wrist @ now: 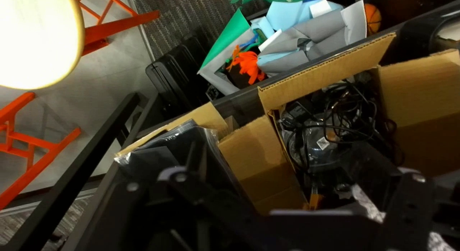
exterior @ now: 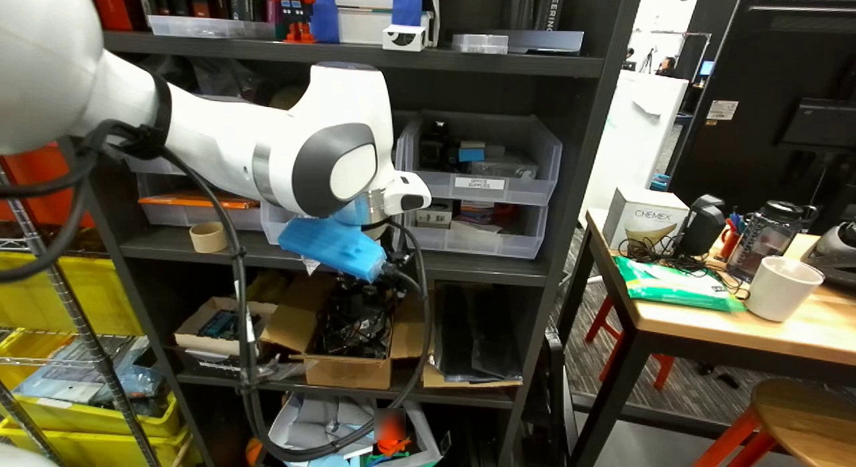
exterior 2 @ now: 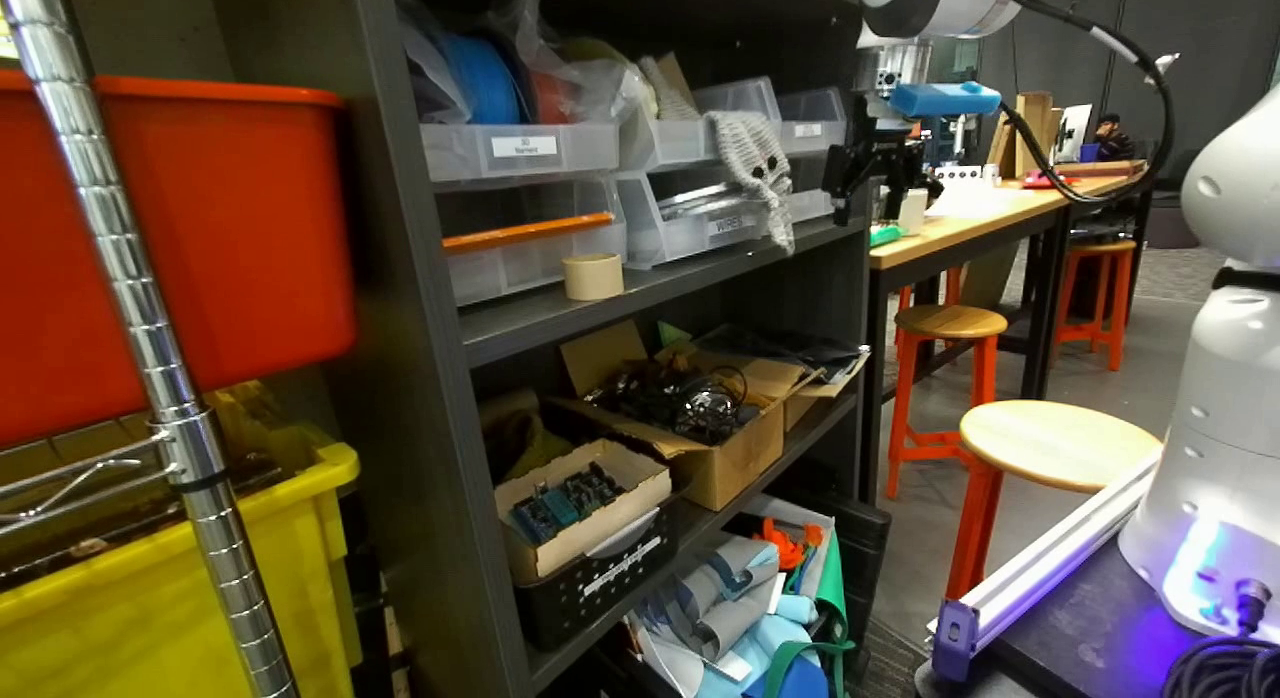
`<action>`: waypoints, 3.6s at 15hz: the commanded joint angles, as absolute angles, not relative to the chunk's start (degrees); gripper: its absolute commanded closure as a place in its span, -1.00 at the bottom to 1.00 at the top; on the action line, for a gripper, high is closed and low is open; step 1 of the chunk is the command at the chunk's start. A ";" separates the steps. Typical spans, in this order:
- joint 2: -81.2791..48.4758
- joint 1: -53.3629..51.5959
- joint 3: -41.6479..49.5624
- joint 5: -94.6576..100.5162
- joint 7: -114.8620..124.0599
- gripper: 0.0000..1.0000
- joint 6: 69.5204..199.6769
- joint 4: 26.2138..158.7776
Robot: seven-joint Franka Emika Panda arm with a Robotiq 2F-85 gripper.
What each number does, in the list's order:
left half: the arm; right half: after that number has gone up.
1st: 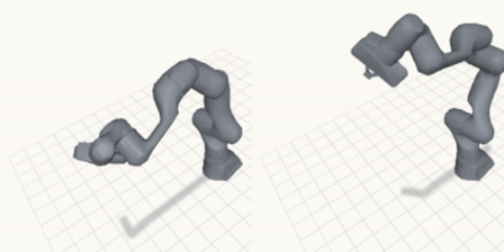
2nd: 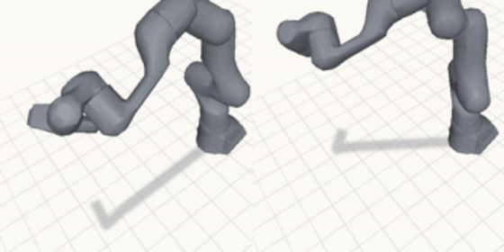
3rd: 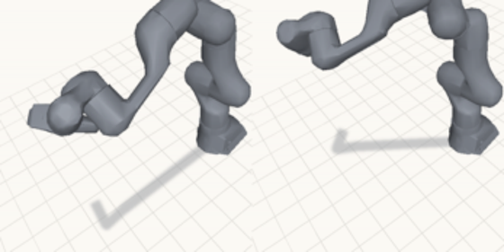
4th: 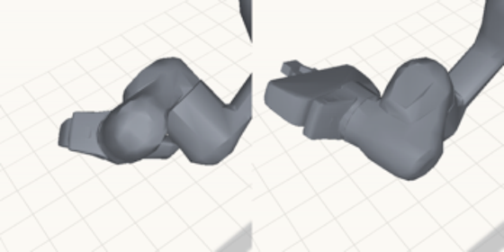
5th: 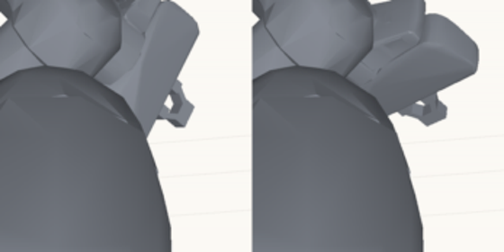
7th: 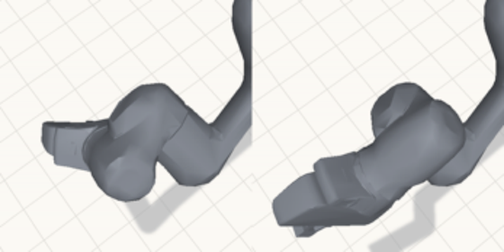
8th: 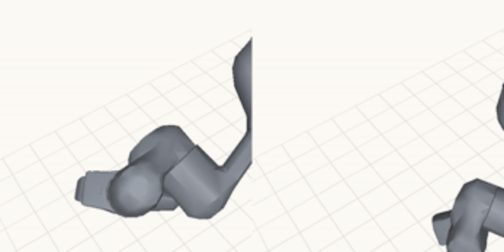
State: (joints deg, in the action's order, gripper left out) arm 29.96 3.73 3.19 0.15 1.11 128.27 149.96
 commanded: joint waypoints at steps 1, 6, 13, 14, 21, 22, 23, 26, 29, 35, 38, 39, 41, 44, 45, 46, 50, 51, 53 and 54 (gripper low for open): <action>35.67 4.34 4.51 1.89 -3.57 -1.00 126.65 155.11; 43.14 3.23 8.05 3.46 -17.73 -1.00 119.32 160.02; 49.91 1.93 13.84 7.33 -32.04 -1.00 122.48 158.83; 51.03 1.62 14.68 6.99 -33.02 -1.00 124.07 159.37; 54.55 -1.96 17.48 1.53 -32.65 -1.00 135.02 158.99; 55.29 -2.64 17.81 0.42 -32.81 -1.00 137.32 159.25; 55.89 -3.43 18.15 -0.61 -33.13 -1.00 139.46 159.24; 58.21 -6.02 18.83 -2.43 -33.91 -1.00 145.91 159.27; 59.92 -9.11 20.05 -2.34 -34.48 -1.00 152.99 159.15; 63.68 -14.84 25.37 -0.80 -34.68 -1.00 165.96 159.12; 64.85 -14.05 25.96 1.78 -34.46 -1.00 162.19 158.90; 65.25 -13.79 26.22 2.35 -34.52 -1.00 160.84 158.80; 66.15 -13.59 26.48 2.98 -34.70 -1.00 157.90 158.75; 67.82 -13.50 26.65 3.29 -36.01 -1.00 152.82 158.80; 66.78 -14.69 25.69 2.82 -35.91 -1.00 152.75 158.78; 66.78 -14.79 24.91 2.70 -35.98 -1.00 151.43 158.73; 66.46 -16.36 22.15 2.30 -35.92 -1.00 149.15 158.91; 66.43 -16.73 21.25 2.22 -35.72 -1.00 148.77 158.95; 66.28 -17.65 19.55 2.03 -35.27 -1.00 148.70 158.97; 66.15 -18.22 18.68 1.92 -35.02 -1.00 149.06 158.98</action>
State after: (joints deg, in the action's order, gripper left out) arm 66.34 -16.97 20.96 2.43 -35.11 149.38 159.11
